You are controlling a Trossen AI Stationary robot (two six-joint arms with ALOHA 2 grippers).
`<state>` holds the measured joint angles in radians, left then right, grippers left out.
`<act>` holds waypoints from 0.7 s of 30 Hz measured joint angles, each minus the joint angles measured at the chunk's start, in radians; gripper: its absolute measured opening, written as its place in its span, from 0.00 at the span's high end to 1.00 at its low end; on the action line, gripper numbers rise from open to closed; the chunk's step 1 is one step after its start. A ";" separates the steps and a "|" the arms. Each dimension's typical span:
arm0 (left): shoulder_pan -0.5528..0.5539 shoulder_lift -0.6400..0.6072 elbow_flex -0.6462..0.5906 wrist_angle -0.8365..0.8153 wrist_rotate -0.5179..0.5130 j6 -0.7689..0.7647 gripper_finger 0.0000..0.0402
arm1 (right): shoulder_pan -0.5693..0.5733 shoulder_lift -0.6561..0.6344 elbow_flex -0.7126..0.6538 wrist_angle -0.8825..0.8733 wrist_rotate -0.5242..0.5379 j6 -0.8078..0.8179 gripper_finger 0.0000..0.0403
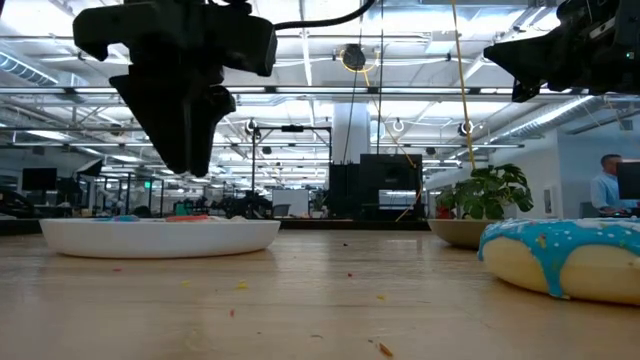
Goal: Pick & Place donuts
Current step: Put the large black donut on the gray plate
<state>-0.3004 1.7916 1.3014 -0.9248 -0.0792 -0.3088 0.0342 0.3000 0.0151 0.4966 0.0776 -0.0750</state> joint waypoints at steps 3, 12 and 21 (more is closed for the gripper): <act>0.000 0.000 0.000 -0.019 0.000 0.000 0.63 | 0.000 0.000 0.000 0.000 0.000 0.000 1.00; 0.000 -0.001 0.000 -0.016 0.007 -0.002 0.96 | 0.000 0.000 0.000 0.000 0.000 0.000 1.00; 0.000 -0.001 0.000 -0.014 -0.016 -0.013 0.98 | 0.000 0.000 0.000 0.000 0.000 0.000 1.00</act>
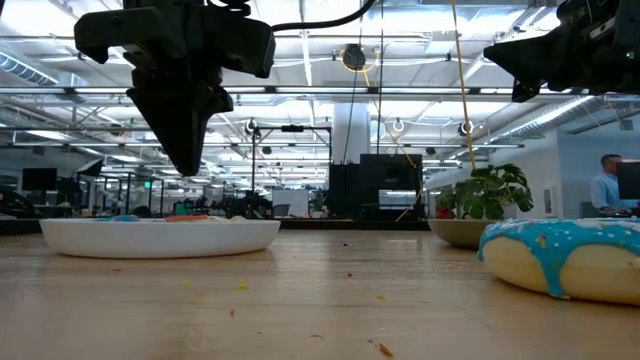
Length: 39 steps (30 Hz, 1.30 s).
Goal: Pick & Place donuts
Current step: Put the large black donut on the gray plate
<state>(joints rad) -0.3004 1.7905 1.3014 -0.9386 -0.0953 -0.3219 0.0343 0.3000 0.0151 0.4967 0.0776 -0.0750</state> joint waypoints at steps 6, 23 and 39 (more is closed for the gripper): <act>0.000 0.000 0.000 0.000 -0.001 -0.001 0.92 | 0.000 0.000 0.000 0.000 0.000 0.000 1.00; 0.017 -0.236 -0.032 0.032 -0.081 0.115 0.99 | 0.000 0.000 0.000 -0.001 0.000 0.000 1.00; 0.141 -0.903 -0.579 0.657 -0.072 0.289 0.98 | 0.000 0.000 0.000 0.006 0.000 0.002 1.00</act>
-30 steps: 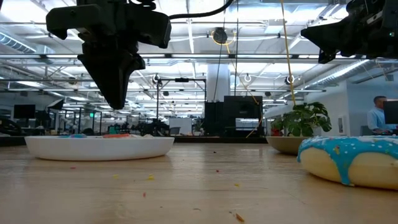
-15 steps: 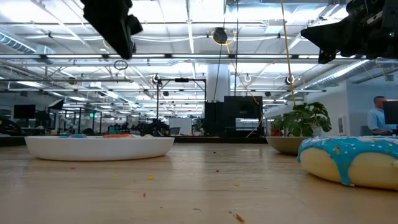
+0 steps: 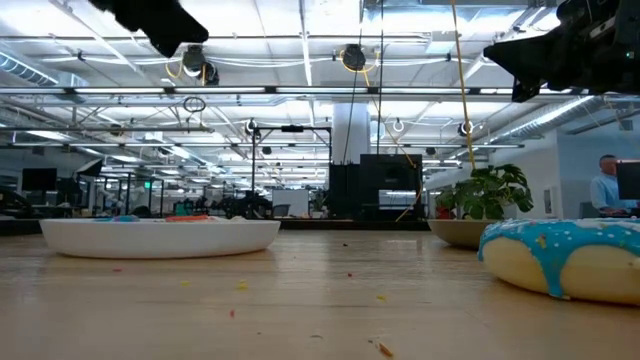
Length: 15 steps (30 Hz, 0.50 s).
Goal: Pick & Place donuts
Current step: Put the large black donut on the gray plate
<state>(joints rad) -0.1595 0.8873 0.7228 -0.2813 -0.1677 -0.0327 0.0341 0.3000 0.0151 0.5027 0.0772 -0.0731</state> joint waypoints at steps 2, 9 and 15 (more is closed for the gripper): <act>0.007 -0.068 -0.086 0.106 0.000 0.033 0.98 | 0.000 0.000 0.000 0.002 0.000 -0.002 1.00; 0.045 -0.240 -0.368 0.434 0.002 0.147 0.98 | 0.000 0.000 0.000 0.009 0.000 -0.017 1.00; 0.104 -0.351 -0.497 0.486 0.045 0.201 0.97 | 0.000 0.000 0.000 -0.015 0.004 -0.020 1.00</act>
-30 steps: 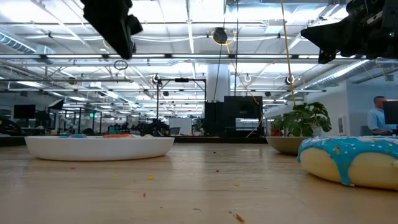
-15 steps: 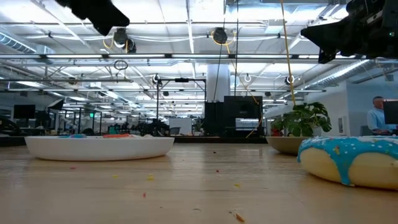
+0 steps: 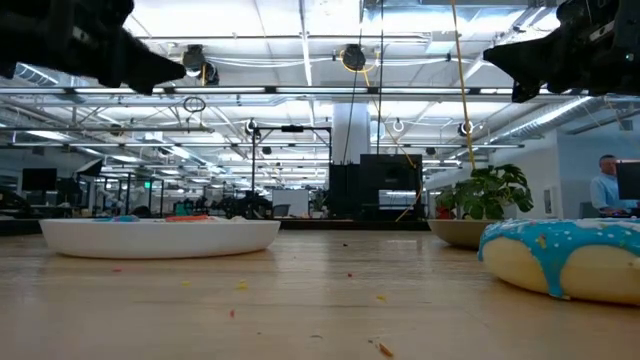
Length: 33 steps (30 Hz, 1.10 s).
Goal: Pick & Place donuts
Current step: Put the large black donut on the gray plate
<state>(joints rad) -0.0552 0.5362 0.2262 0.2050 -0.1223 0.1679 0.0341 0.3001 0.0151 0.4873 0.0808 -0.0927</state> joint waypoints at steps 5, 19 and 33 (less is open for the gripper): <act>0.042 -0.071 -0.141 0.148 0.052 0.060 0.98 | 0.000 0.004 0.000 -0.027 0.053 -0.024 1.00; 0.149 -0.114 -0.216 0.185 0.115 0.077 0.98 | 0.000 0.005 0.000 -0.056 0.050 -0.025 1.00; 0.156 -0.113 -0.216 0.195 -0.004 0.163 0.89 | 0.025 0.027 0.094 -0.051 0.060 -0.041 1.00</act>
<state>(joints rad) 0.1005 0.4232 0.0101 0.4000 -0.1259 0.3309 0.0596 0.3267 0.1092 0.4361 0.1410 -0.1336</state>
